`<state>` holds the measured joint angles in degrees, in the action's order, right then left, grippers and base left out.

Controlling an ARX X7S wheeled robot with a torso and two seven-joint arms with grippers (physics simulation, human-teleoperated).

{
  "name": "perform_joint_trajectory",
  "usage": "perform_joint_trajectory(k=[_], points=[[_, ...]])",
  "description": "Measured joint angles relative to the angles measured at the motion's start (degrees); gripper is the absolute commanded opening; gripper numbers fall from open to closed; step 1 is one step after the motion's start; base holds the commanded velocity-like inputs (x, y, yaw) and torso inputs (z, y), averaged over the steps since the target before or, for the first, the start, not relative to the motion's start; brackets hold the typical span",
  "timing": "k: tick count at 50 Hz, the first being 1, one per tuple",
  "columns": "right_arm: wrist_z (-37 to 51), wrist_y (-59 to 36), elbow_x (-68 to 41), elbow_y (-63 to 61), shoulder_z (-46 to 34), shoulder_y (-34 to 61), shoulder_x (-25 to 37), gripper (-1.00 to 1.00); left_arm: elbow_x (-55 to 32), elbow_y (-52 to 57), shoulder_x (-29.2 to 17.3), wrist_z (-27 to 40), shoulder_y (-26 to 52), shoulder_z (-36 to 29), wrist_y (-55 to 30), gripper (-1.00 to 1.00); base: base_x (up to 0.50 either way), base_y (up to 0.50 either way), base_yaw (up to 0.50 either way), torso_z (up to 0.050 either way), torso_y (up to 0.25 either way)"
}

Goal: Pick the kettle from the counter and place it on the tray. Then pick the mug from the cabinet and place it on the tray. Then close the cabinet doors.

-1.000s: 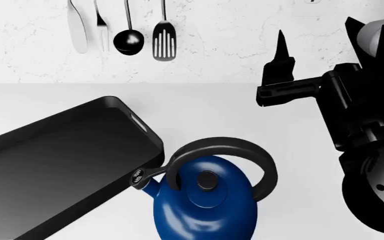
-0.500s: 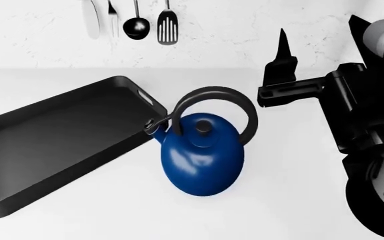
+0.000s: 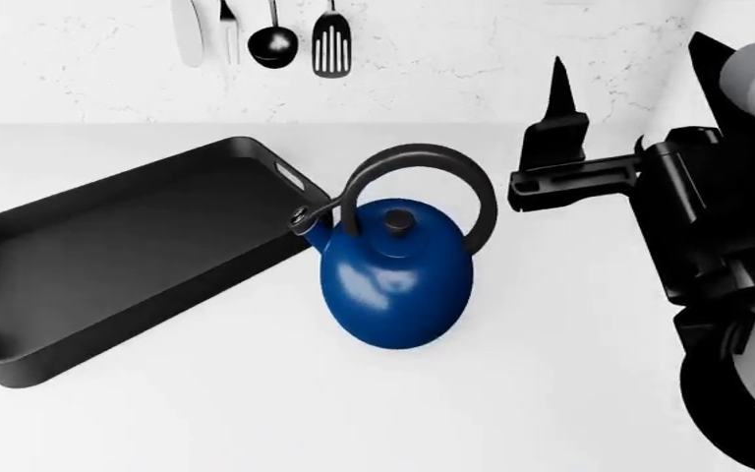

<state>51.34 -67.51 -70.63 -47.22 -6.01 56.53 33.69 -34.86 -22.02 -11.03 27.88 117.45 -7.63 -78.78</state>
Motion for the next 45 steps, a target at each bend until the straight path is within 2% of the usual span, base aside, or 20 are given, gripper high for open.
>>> perform_joint_trajectory(k=[14, 21, 29, 45], points=[[-0.9, 1.5, 1.6, 0.2, -0.5, -1.3, 0.2, 1.00, -13.3, 17.3, -3.9, 8.2, -15.1, 5.5, -8.1, -1.00, 0.00, 0.00, 0.00, 0.000, 0.000], [-1.4, 2.1, 2.4, 0.5, -0.9, -1.6, 0.3, 1.00, -18.3, 21.8, -5.9, 11.0, -21.8, 5.7, -8.2, -1.00, 0.00, 0.00, 0.00, 0.000, 0.000], [-1.8, 2.9, 3.1, 0.6, -0.7, -2.5, 0.9, 1.00, -20.2, 23.9, -8.2, 11.4, -27.8, 4.4, -5.9, -1.00, 0.00, 0.00, 0.00, 0.000, 0.000], [1.6, 1.1, -1.9, -1.1, 2.3, -0.9, 5.0, 1.00, -23.3, 28.1, -11.4, 11.6, -37.1, 4.5, -4.2, -1.00, 0.00, 0.49, 0.00, 0.000, 0.000]])
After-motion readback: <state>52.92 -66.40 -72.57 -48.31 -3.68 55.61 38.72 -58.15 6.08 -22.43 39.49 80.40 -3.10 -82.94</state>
